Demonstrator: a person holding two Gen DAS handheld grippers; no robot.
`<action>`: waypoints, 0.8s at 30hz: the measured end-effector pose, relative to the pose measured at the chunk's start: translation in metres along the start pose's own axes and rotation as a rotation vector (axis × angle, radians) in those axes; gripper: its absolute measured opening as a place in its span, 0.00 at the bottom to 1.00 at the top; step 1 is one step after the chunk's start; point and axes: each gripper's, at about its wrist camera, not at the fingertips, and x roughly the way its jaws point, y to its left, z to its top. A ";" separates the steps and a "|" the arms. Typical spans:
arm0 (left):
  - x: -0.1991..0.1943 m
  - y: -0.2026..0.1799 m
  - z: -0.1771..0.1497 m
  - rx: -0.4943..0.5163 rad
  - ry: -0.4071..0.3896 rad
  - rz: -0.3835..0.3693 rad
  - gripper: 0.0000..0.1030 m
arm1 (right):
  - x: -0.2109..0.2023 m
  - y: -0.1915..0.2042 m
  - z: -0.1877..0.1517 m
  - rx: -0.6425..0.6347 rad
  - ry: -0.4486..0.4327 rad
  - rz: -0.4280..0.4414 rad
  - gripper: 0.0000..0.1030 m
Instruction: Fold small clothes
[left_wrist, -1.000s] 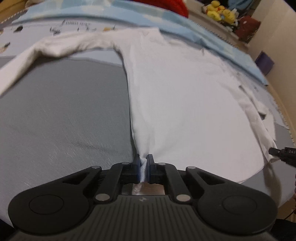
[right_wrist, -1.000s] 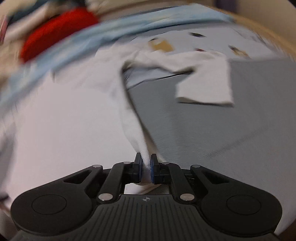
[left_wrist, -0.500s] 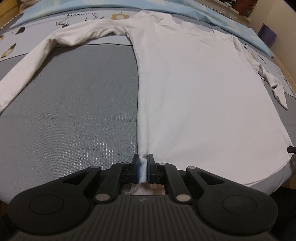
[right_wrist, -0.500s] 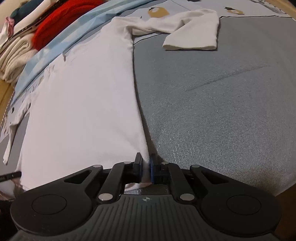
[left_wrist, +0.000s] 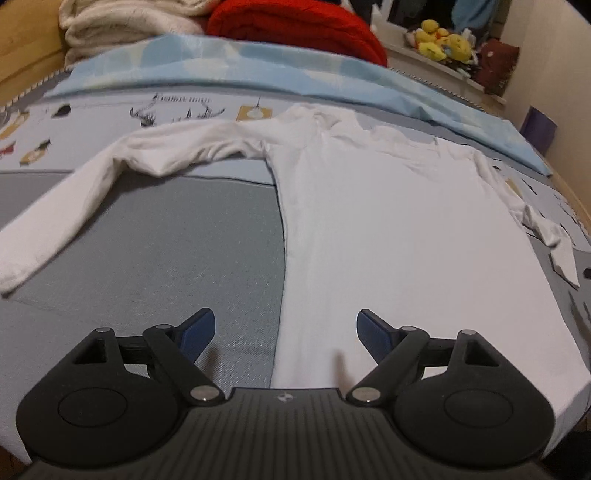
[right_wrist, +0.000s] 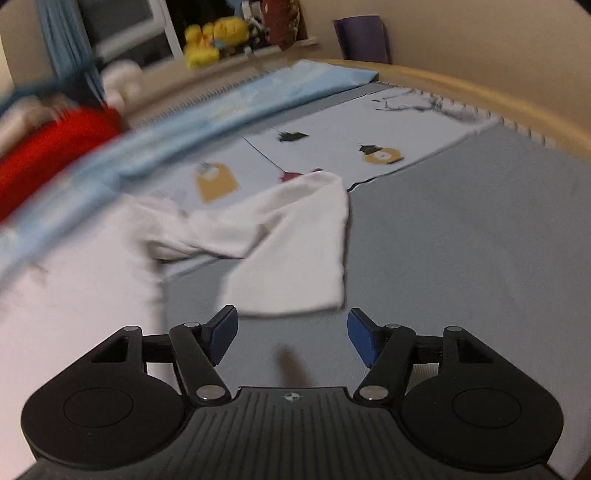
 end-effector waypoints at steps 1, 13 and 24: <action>0.007 0.001 0.001 -0.009 0.020 0.001 0.85 | 0.016 0.006 0.003 -0.036 -0.008 -0.085 0.73; 0.048 0.006 0.013 -0.056 0.118 0.045 0.85 | 0.011 -0.027 0.104 -0.335 -0.163 -0.282 0.03; 0.070 -0.024 0.018 0.035 0.131 0.114 0.89 | 0.077 -0.154 0.191 0.137 -0.103 -0.494 0.06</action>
